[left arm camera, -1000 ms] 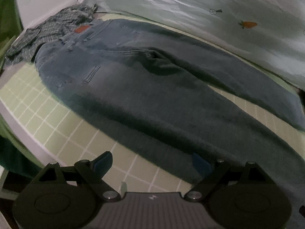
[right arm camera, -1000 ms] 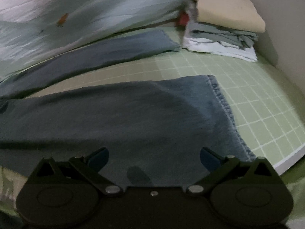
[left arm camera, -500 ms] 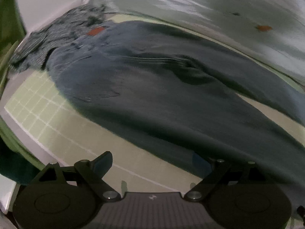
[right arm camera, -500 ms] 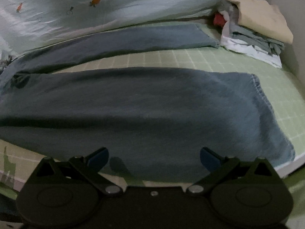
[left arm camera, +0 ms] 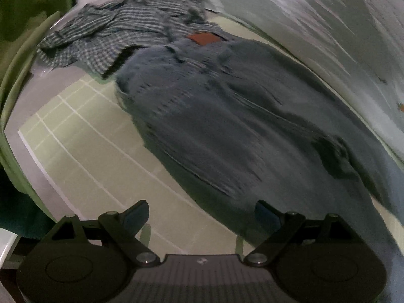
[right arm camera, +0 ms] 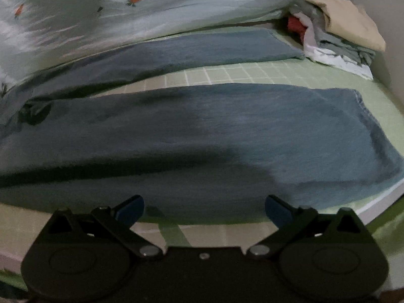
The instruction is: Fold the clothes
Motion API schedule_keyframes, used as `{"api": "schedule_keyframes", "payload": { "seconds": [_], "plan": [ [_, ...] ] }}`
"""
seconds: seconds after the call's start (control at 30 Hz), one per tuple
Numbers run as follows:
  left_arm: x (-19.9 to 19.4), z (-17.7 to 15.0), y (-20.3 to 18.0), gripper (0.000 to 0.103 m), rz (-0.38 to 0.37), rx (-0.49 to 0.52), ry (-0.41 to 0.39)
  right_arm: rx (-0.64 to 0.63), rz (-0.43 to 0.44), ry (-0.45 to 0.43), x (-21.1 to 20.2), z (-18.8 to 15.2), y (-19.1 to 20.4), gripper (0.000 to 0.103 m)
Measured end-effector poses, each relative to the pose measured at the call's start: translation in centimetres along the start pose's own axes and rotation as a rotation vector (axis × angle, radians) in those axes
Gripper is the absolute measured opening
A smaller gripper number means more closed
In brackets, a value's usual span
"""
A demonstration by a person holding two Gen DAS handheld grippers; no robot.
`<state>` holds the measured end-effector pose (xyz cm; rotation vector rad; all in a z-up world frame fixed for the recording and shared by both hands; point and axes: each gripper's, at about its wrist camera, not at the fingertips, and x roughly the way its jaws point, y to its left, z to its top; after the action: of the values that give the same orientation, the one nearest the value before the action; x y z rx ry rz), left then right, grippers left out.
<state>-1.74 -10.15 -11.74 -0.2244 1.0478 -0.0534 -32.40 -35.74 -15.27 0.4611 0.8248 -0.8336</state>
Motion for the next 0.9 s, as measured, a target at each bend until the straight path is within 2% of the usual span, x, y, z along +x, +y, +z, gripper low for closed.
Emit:
{"api": "schedule_keyframes", "payload": {
  "seconds": [0.2, 0.33, 0.47, 0.77, 0.9],
  "plan": [
    [2.0, 2.9, 2.3, 0.091, 0.006, 0.010, -0.004, 0.049, -0.017, 0.008, 0.0, -0.8, 2.9, 0.103],
    [3.2, 4.1, 3.0, 0.091, -0.006, 0.009, 0.000, 0.091, -0.034, 0.023, 0.1, -1.2, 3.3, 0.103],
    [3.9, 4.8, 2.9, 0.091, -0.010, 0.016, 0.000, 0.218, -0.053, 0.038, 0.8, -1.3, 1.6, 0.103],
    [4.9, 6.0, 2.5, 0.091, 0.020, -0.037, 0.002, 0.484, -0.119, -0.025, 2.3, 0.9, -3.8, 0.103],
    [5.7, 6.7, 2.3, 0.091, 0.041, -0.069, 0.005, 0.591, -0.193, -0.048, 3.3, 2.2, -6.4, 0.103]
  ]
}}
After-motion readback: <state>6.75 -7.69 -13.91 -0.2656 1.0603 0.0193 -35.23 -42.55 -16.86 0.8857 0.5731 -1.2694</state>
